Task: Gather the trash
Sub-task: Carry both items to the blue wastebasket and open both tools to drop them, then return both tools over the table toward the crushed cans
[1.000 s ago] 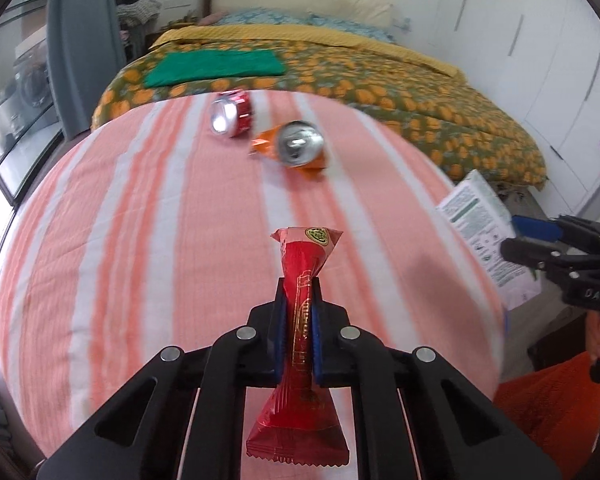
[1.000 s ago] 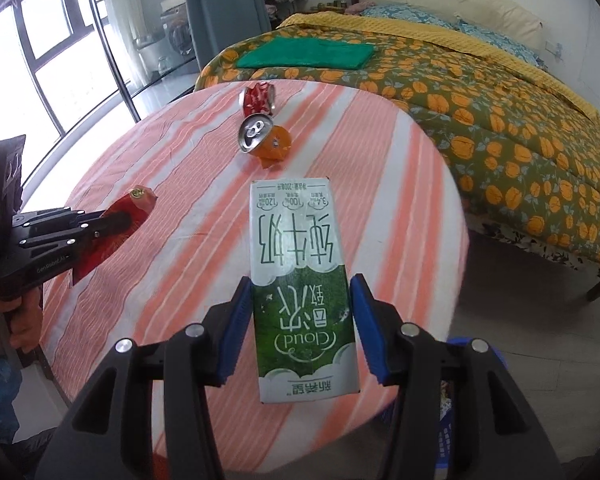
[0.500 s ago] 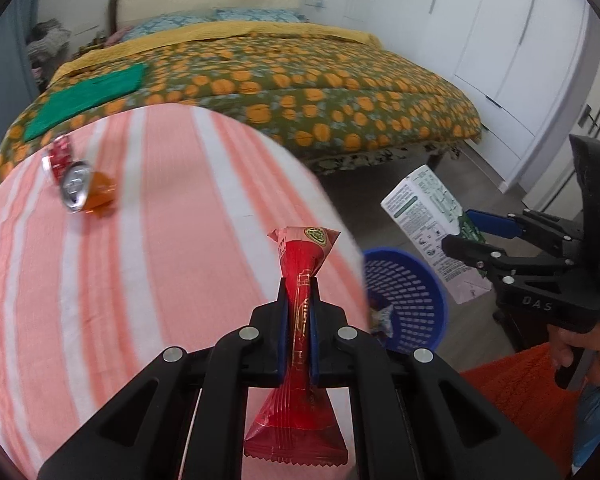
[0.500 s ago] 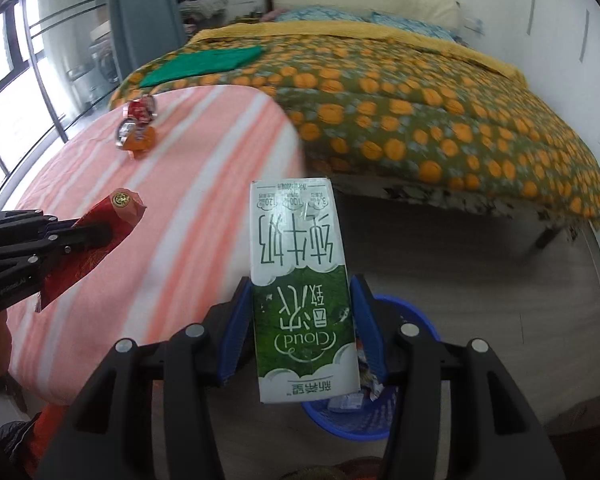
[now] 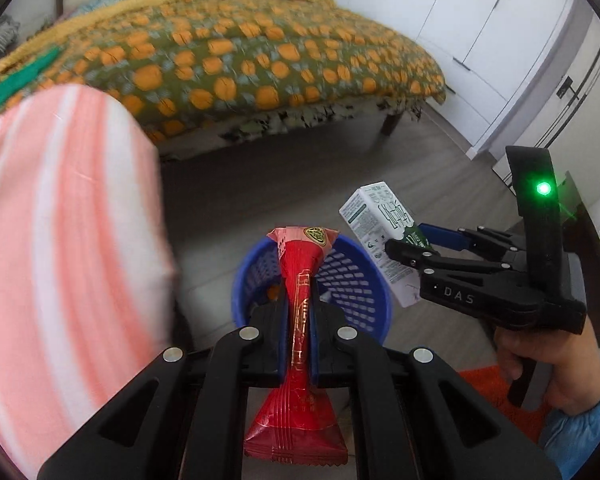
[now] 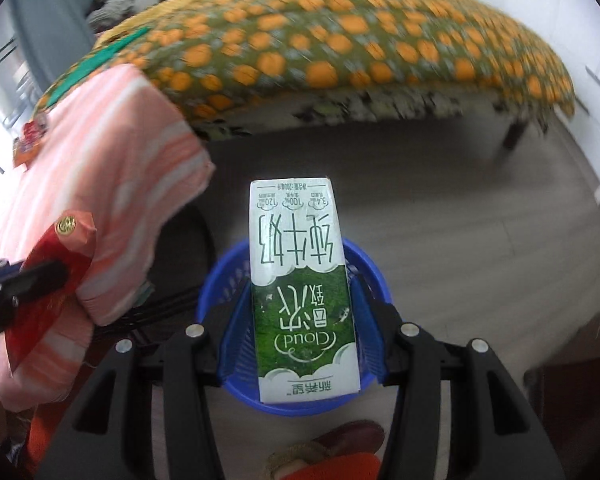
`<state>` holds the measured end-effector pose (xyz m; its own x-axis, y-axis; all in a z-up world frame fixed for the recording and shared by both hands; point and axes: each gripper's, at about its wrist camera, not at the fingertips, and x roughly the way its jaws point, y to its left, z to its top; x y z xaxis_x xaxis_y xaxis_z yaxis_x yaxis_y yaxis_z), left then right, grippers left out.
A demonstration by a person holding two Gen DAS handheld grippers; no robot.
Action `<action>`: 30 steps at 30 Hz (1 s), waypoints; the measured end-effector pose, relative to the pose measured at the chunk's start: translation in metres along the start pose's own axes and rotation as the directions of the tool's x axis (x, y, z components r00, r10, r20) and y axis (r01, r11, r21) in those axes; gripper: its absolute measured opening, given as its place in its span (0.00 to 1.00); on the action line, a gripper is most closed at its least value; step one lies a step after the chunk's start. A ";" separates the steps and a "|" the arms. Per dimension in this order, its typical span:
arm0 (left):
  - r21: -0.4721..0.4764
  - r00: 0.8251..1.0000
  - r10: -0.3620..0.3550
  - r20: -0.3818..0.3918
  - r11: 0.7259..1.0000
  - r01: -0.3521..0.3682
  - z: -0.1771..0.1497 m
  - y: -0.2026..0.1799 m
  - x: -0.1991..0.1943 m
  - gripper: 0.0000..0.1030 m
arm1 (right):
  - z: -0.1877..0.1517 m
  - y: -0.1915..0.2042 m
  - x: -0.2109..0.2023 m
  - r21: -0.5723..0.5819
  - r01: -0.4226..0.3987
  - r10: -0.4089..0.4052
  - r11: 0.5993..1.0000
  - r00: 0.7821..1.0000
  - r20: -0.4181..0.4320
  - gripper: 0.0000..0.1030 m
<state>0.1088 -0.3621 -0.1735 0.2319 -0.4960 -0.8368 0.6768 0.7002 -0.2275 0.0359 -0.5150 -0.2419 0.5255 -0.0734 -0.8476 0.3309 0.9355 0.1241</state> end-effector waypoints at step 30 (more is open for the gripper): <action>0.008 0.995 0.027 0.092 1.000 -0.028 -0.014 -0.016 -0.001 0.69 | 0.016 -0.021 -0.007 0.118 -0.027 0.009 0.993 0.989 0.149 0.71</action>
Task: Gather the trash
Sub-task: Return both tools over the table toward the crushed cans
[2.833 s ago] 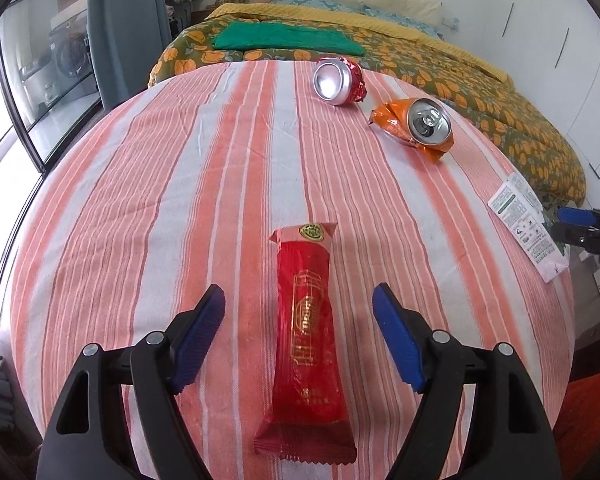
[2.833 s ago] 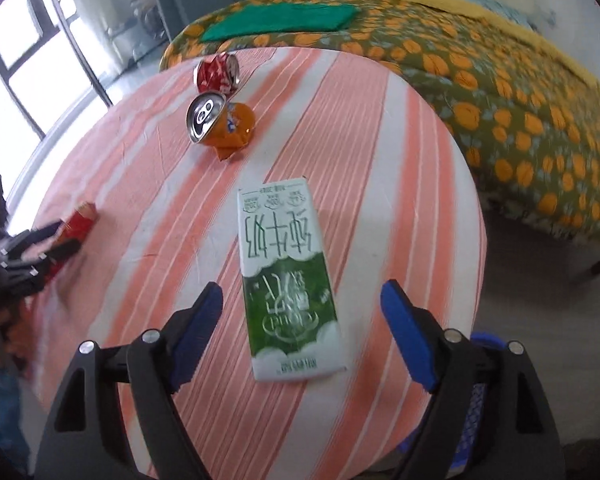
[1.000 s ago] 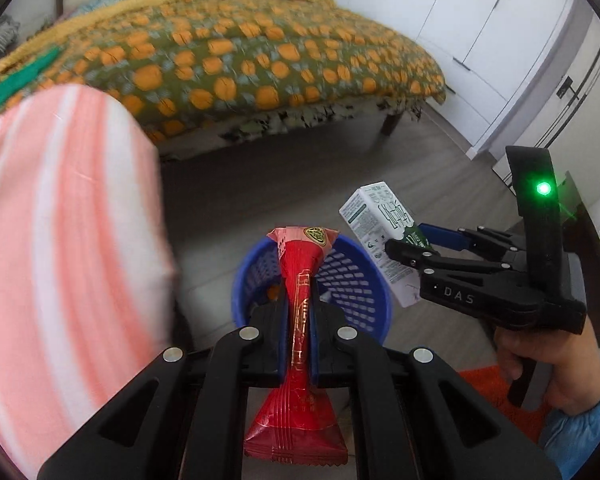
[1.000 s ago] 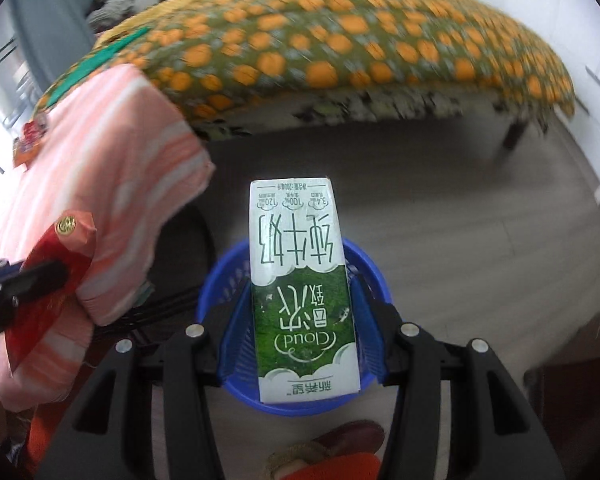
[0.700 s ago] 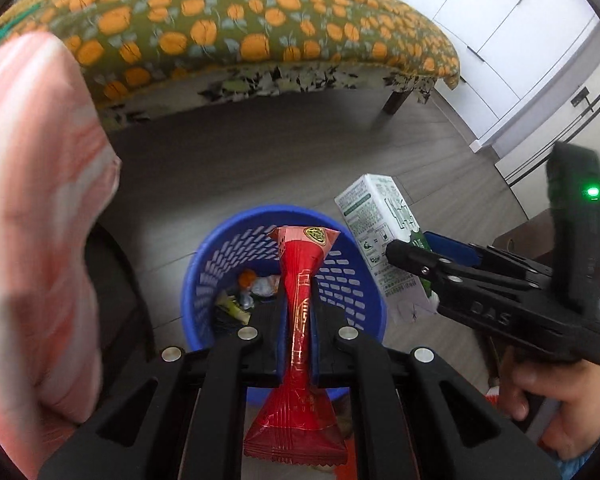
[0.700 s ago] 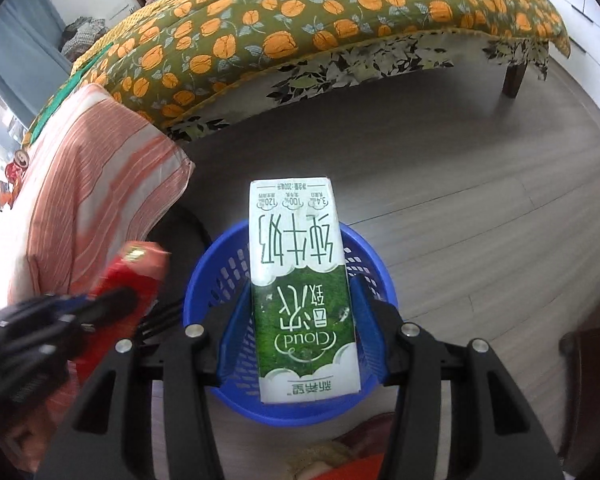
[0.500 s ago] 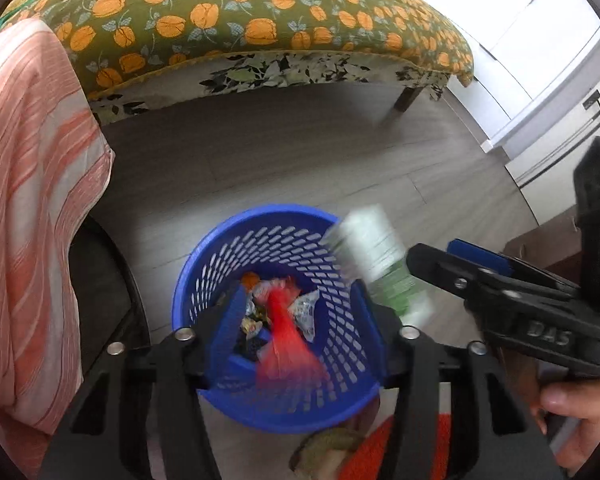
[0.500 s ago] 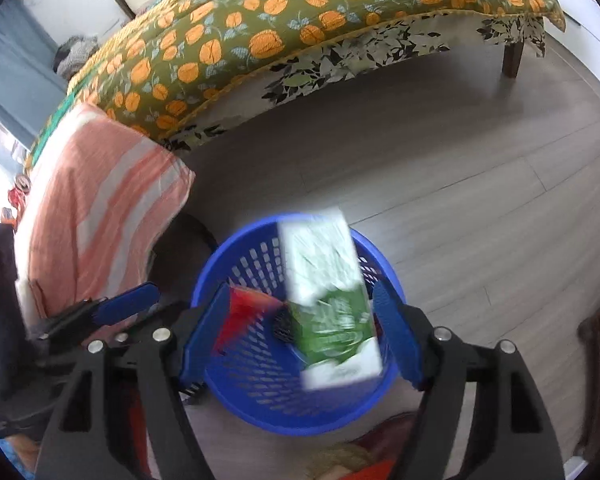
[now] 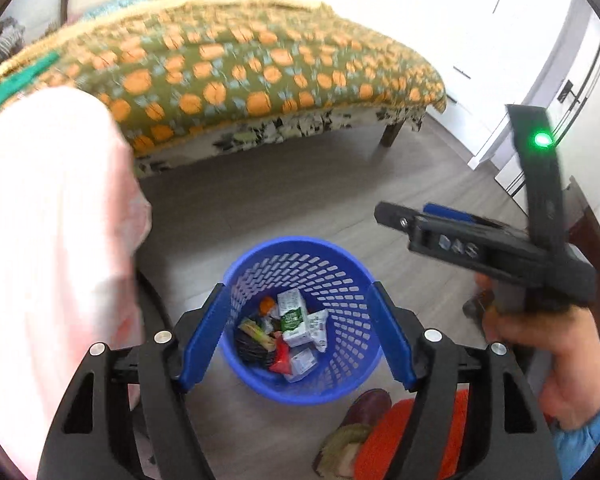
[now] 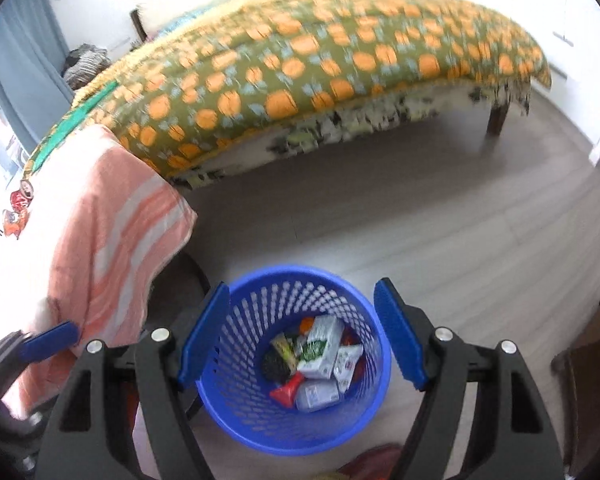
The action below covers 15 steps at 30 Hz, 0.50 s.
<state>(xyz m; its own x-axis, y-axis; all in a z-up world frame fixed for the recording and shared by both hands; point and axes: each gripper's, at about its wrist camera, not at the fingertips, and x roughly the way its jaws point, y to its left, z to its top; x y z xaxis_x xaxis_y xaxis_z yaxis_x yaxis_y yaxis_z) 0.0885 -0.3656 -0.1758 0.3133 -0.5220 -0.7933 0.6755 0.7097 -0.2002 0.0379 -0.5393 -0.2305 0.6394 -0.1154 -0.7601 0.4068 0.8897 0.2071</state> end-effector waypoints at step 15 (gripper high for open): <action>-0.199 0.947 0.321 0.016 0.929 -0.312 -0.079 0.206 -0.135 0.73 | -0.048 0.199 -0.034 -0.364 -0.141 0.177 0.921 0.982 0.069 0.75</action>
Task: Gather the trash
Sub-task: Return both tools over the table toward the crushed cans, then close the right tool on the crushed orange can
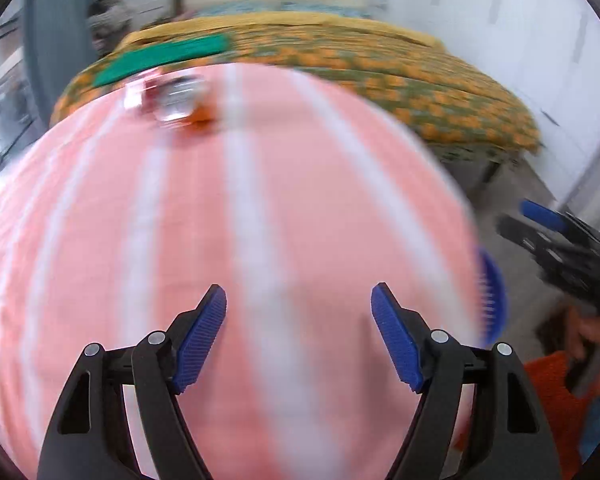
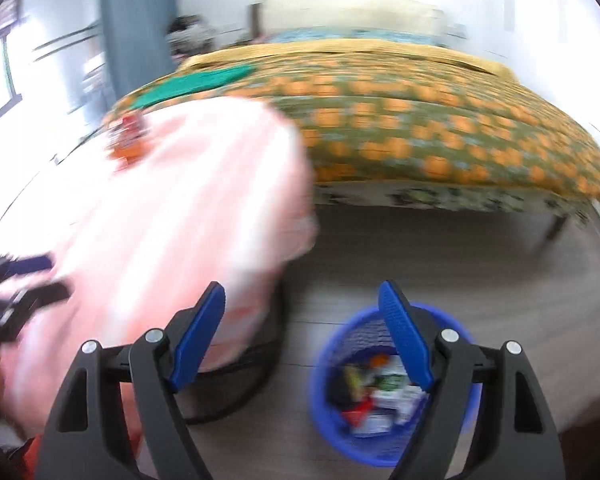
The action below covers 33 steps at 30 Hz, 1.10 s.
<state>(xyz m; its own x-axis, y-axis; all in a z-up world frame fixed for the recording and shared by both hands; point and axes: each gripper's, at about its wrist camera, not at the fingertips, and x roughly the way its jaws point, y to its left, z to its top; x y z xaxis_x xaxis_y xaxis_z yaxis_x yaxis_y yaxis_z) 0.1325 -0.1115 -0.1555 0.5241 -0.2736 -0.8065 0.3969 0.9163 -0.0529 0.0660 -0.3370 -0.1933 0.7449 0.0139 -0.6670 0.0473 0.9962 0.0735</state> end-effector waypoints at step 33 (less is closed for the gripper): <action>-0.161 0.979 0.202 -0.017 0.966 -0.202 0.009 0.166 0.009 0.83 | 0.168 0.214 0.207 -0.283 -0.214 0.154 0.935 0.964 -0.217 0.75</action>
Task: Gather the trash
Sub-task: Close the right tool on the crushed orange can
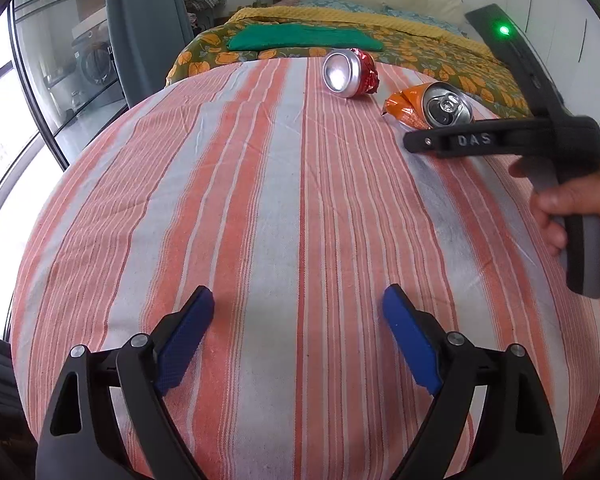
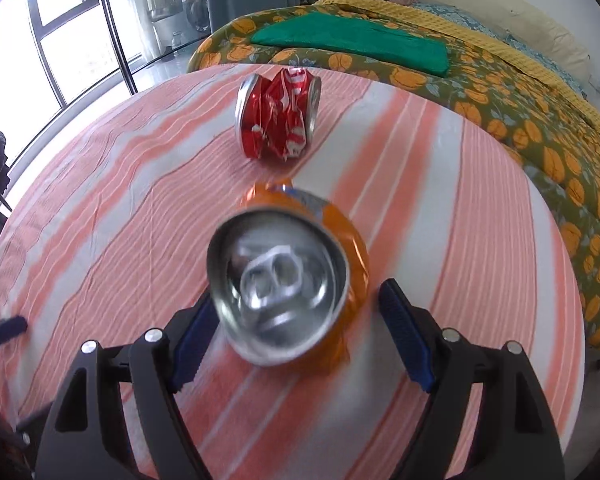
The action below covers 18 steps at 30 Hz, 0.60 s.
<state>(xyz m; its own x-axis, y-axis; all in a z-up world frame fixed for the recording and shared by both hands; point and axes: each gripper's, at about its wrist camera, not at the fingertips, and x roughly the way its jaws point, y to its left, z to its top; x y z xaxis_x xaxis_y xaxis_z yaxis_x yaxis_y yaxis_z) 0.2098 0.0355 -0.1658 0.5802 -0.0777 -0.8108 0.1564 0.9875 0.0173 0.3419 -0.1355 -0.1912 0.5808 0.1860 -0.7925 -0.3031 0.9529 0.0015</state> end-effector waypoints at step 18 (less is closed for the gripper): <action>-0.002 1.000 0.001 -0.001 1.000 -0.001 0.000 -0.001 0.000 0.84 | -0.085 -0.013 -0.061 0.072 0.055 -0.058 0.996 0.998 0.035 0.62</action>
<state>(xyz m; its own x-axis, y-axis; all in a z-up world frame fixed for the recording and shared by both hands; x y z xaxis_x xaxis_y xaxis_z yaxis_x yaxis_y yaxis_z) 0.2099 0.0348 -0.1662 0.5799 -0.0764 -0.8111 0.1543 0.9879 0.0173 0.2460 -0.1797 -0.1946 0.6236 0.1390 -0.7693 -0.2156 0.9765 0.0017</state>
